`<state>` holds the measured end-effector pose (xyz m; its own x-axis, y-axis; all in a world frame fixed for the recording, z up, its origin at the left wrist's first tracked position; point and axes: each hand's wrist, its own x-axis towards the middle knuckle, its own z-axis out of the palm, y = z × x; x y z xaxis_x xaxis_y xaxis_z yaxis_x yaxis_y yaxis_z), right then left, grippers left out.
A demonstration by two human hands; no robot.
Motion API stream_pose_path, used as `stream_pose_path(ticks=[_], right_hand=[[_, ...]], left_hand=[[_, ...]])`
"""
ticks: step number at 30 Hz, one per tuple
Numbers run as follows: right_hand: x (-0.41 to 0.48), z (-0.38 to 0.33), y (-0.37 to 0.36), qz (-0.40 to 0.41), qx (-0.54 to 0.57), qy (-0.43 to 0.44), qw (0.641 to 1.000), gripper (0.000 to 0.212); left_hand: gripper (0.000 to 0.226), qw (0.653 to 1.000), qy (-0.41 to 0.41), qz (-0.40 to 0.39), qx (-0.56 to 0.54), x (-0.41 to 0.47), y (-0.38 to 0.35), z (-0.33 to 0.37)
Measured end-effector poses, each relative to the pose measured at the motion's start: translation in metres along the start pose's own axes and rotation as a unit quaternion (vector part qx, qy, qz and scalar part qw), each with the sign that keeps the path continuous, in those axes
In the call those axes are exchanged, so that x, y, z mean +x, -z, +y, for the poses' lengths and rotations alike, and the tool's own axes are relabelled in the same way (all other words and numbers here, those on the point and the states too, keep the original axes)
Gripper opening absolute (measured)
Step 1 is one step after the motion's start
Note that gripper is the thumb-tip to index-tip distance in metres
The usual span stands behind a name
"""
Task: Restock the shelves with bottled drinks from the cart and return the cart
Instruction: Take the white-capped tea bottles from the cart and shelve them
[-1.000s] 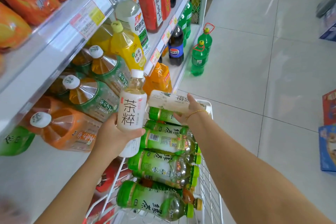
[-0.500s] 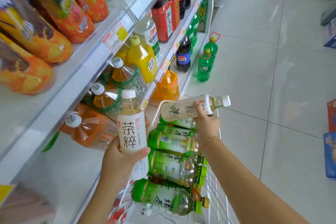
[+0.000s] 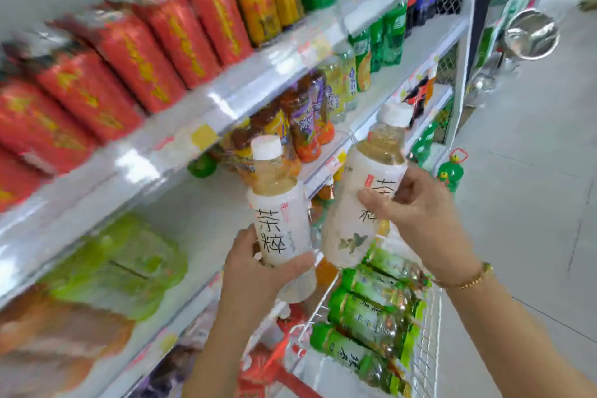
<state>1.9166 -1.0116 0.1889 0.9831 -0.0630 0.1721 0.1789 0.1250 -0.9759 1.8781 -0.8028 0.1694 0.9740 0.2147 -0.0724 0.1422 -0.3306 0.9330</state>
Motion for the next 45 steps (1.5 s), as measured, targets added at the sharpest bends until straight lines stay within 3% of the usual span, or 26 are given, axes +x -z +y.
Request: stream_pose_path(ticks=[6, 10, 13, 16, 18, 21, 23, 26, 30, 34, 41, 45], right_hand=[[-0.028, -0.120, -0.061, -0.100, 0.003, 0.102, 0.990, 0.035], [-0.056, -0.185, -0.115, -0.172, 0.024, 0.167, 0.971, 0.035], [-0.078, -0.230, -0.159, -0.221, 0.021, 0.219, 0.950, 0.044], [-0.100, -0.265, -0.202, -0.262, 0.040, 0.258, 0.929, 0.061], [-0.112, -0.286, -0.232, -0.270, 0.072, 0.287, 0.916, 0.055], [-0.132, -0.319, -0.282, -0.267, 0.111, 0.331, 0.898, 0.029], [-0.143, -0.339, -0.318, -0.267, 0.134, 0.345, 0.890, 0.027], [-0.156, -0.361, -0.373, -0.279, 0.166, 0.367, 0.872, 0.037], [-0.165, -0.374, -0.445, -0.283, 0.149, 0.394, 0.862, 0.037], [-0.159, -0.363, -0.504, -0.283, 0.062, 0.387, 0.875, 0.039], [-0.136, -0.346, -0.561, -0.283, -0.024, 0.324, 0.902, 0.049], [-0.132, -0.351, -0.572, -0.284, -0.094, 0.332, 0.895, 0.051]], left_hand=[[0.052, 0.992, -0.081, 0.091, -0.031, -0.065, 0.093, 0.083], [0.066, 0.977, -0.115, 0.174, -0.047, -0.114, 0.167, 0.124], [0.073, 0.962, -0.149, 0.229, -0.029, -0.152, 0.227, 0.149], [0.064, 0.939, -0.197, 0.282, -0.009, -0.195, 0.284, 0.172], [0.062, 0.922, -0.220, 0.318, -0.009, -0.223, 0.318, 0.183], [0.069, 0.888, -0.258, 0.381, -0.007, -0.257, 0.367, 0.197], [0.073, 0.867, -0.278, 0.414, 0.004, -0.274, 0.394, 0.207], [0.056, 0.837, -0.299, 0.457, 0.025, -0.282, 0.433, 0.220], [0.049, 0.814, -0.274, 0.506, 0.083, -0.265, 0.487, 0.224], [0.053, 0.807, -0.230, 0.529, 0.127, -0.239, 0.527, 0.213], [0.049, 0.815, -0.181, 0.521, 0.176, -0.198, 0.555, 0.196], [0.038, 0.823, -0.154, 0.523, 0.162, -0.182, 0.563, 0.183]])
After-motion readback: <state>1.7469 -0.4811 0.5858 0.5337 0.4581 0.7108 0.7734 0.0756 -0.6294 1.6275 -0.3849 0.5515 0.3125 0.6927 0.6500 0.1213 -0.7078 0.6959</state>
